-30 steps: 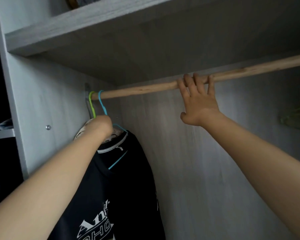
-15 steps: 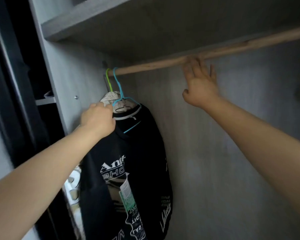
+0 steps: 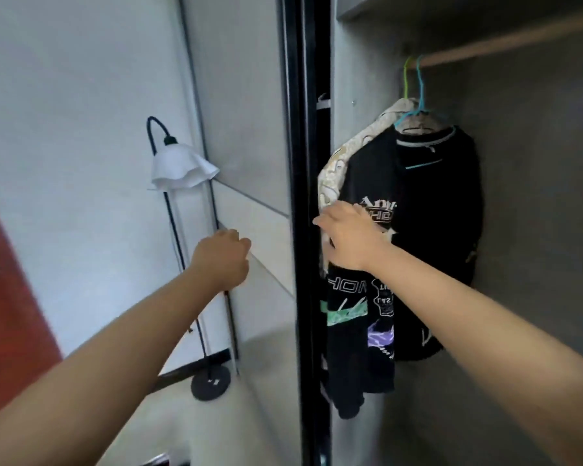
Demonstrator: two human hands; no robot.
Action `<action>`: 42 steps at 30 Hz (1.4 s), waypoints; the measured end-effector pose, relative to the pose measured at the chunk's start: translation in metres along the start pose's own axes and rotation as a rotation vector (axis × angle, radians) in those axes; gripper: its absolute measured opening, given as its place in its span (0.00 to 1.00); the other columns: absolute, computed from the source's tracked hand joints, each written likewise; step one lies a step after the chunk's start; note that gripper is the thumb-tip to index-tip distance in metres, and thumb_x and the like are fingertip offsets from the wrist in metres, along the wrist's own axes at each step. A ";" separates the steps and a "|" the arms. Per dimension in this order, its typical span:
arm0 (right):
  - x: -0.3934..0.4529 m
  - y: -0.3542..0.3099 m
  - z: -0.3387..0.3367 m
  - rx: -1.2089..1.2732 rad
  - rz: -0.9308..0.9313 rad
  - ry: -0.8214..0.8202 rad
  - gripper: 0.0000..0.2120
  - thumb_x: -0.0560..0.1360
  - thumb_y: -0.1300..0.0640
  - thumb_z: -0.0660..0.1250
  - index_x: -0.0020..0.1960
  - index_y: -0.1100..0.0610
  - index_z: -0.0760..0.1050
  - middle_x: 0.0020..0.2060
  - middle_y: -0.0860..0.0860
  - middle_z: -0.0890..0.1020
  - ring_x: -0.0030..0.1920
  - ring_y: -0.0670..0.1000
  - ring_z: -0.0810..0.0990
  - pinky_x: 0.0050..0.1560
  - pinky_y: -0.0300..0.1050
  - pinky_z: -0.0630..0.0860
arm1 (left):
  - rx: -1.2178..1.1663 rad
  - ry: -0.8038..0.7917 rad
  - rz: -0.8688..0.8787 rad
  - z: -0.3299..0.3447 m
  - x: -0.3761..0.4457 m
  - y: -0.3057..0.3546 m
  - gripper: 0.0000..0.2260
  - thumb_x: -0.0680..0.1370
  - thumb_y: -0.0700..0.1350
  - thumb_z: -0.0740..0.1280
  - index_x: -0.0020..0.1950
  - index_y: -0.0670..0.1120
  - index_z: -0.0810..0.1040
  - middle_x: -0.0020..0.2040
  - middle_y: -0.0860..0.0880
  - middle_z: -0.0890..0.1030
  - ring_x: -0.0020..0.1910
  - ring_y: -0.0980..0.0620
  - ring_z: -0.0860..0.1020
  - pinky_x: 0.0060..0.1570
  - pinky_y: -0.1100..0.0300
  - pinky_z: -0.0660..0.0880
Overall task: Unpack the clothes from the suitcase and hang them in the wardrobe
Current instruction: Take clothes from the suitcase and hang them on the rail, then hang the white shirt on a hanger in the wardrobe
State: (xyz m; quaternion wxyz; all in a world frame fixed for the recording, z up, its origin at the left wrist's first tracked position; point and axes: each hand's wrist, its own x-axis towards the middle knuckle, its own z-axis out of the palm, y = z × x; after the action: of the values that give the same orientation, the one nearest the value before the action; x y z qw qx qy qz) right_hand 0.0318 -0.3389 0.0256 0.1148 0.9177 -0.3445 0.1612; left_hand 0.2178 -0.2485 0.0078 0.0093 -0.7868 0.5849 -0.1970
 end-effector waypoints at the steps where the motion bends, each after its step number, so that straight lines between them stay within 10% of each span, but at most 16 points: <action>1: 0.001 -0.024 0.006 0.019 -0.064 -0.011 0.24 0.76 0.56 0.59 0.70 0.56 0.62 0.71 0.53 0.62 0.73 0.53 0.53 0.71 0.52 0.51 | -0.001 -0.033 -0.056 0.004 -0.020 -0.017 0.13 0.79 0.44 0.56 0.61 0.41 0.70 0.60 0.43 0.71 0.63 0.44 0.68 0.55 0.53 0.69; 13: 0.015 -0.304 0.110 0.340 -0.421 -0.218 0.23 0.77 0.57 0.58 0.71 0.57 0.63 0.70 0.53 0.65 0.71 0.52 0.59 0.71 0.46 0.54 | 0.015 -0.403 -0.404 0.111 -0.231 -0.209 0.14 0.78 0.45 0.57 0.62 0.43 0.71 0.60 0.43 0.72 0.62 0.43 0.69 0.53 0.52 0.71; 24: -0.012 -0.559 0.267 0.489 -0.294 -0.608 0.17 0.77 0.58 0.58 0.65 0.59 0.70 0.64 0.57 0.72 0.65 0.57 0.69 0.65 0.48 0.66 | -0.203 -0.824 -0.512 0.306 -0.425 -0.349 0.14 0.79 0.45 0.58 0.63 0.45 0.70 0.63 0.44 0.72 0.63 0.44 0.70 0.56 0.53 0.70; 36: -0.220 -0.597 0.552 0.456 -0.043 -1.206 0.18 0.79 0.59 0.55 0.68 0.59 0.67 0.64 0.56 0.73 0.63 0.54 0.72 0.59 0.42 0.67 | -0.559 -1.204 -0.651 0.578 -0.610 -0.286 0.13 0.78 0.41 0.54 0.60 0.44 0.71 0.60 0.45 0.73 0.59 0.45 0.73 0.52 0.55 0.69; 42: -0.309 -0.611 0.691 0.318 -0.116 -1.190 0.27 0.78 0.49 0.58 0.74 0.55 0.54 0.72 0.53 0.60 0.72 0.53 0.59 0.67 0.45 0.62 | -0.765 -1.187 -0.821 0.712 -0.641 -0.217 0.14 0.78 0.43 0.56 0.63 0.42 0.69 0.60 0.44 0.74 0.59 0.45 0.72 0.54 0.57 0.68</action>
State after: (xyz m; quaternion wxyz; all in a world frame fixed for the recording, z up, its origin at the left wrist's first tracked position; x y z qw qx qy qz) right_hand 0.3715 0.0724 -0.7879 -0.2265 0.8734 -0.2709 -0.3354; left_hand 0.4928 0.2588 -0.7874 -0.0245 -0.8605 0.1745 0.4781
